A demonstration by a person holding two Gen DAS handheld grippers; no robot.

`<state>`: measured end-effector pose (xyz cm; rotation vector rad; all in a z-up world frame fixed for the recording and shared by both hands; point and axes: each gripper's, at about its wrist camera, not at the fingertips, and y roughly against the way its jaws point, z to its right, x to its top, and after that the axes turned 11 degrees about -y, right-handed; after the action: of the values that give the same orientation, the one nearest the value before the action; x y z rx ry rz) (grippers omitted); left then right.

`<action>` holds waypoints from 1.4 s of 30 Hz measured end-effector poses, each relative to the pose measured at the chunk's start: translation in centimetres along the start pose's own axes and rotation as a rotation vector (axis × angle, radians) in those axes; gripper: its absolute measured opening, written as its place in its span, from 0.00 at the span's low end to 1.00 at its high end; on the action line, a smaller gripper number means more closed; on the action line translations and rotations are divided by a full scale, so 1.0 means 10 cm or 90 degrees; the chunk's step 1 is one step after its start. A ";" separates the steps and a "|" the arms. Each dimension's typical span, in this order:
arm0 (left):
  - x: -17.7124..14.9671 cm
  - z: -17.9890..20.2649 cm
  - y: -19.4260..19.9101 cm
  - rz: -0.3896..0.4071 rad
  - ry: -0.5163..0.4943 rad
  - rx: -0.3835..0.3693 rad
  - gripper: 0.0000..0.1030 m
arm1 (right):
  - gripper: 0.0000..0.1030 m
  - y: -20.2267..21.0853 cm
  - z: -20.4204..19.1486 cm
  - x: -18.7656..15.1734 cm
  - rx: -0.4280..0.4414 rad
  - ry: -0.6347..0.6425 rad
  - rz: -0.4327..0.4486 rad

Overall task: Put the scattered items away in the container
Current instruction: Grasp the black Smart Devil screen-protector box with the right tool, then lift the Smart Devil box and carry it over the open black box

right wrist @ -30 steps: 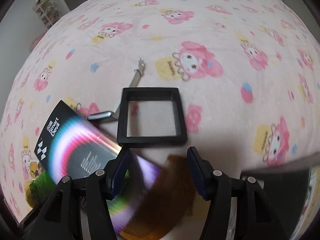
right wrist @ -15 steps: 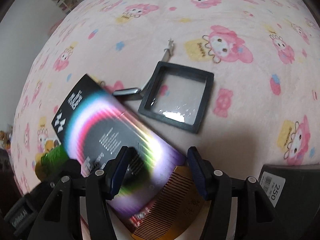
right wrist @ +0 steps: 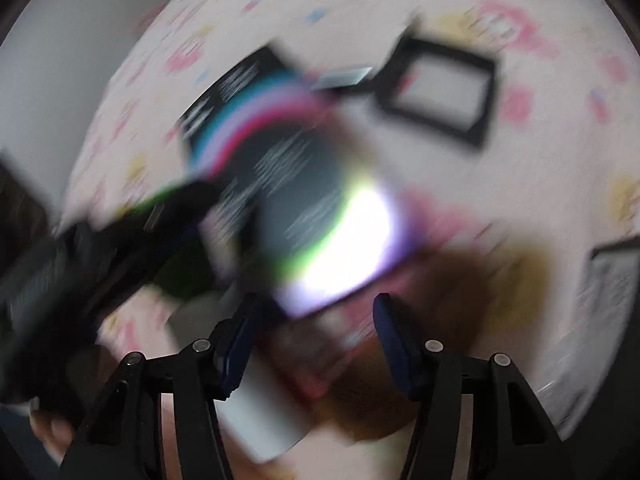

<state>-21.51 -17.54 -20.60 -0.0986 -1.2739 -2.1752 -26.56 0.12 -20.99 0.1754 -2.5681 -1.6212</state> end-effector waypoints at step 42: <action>-0.09 -0.03 0.00 -0.026 -0.022 0.099 0.50 | 0.51 -0.15 -0.18 0.31 -0.006 -0.036 0.100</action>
<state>-20.71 -17.38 -21.07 -0.0476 -1.4721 -2.1080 -29.28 -2.59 -21.49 -0.0722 -2.5417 -1.6033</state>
